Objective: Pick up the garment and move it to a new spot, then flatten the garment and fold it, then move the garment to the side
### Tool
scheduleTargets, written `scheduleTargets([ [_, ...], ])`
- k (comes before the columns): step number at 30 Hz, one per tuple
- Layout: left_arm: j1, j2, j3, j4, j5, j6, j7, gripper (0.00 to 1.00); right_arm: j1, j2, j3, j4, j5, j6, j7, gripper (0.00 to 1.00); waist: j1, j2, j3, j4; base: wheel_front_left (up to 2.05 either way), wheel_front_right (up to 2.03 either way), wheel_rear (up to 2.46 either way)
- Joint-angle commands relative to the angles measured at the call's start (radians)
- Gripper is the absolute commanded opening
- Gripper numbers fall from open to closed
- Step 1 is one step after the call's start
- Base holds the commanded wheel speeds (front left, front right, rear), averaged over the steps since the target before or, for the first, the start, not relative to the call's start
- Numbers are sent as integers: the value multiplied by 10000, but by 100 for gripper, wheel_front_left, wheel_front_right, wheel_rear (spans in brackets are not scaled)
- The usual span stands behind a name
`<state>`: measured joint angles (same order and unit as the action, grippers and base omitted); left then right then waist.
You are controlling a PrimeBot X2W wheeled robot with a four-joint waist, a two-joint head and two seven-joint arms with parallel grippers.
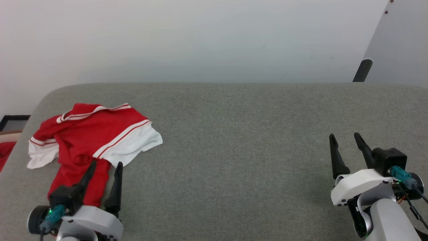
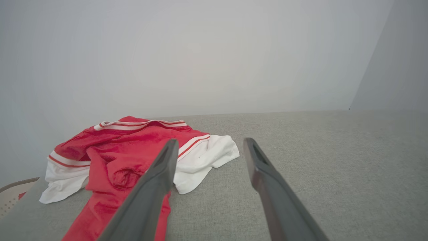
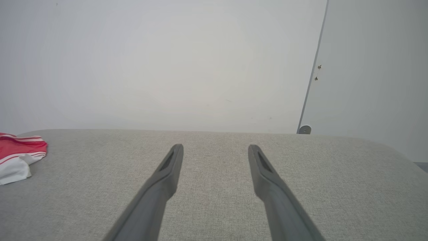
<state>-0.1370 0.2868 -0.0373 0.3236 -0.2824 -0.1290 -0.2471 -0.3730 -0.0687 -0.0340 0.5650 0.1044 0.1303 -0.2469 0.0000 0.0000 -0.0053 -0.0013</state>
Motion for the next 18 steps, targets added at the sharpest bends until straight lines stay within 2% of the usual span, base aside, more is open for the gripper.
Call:
scheduleTargets([
  [1, -75, 53, 0, 22, -11, -22, -98, 100, -56, 35, -79, -24, -113, 7, -102, 100, 0, 0, 5, -3, 0, 0, 0],
  [18, -228, 241, -276, 295, -253, -24, -171, 100, 46, 71, -153, -79, -55, 7, -198, 100, 0, 0, 38, 132, 0, 0, 0],
])
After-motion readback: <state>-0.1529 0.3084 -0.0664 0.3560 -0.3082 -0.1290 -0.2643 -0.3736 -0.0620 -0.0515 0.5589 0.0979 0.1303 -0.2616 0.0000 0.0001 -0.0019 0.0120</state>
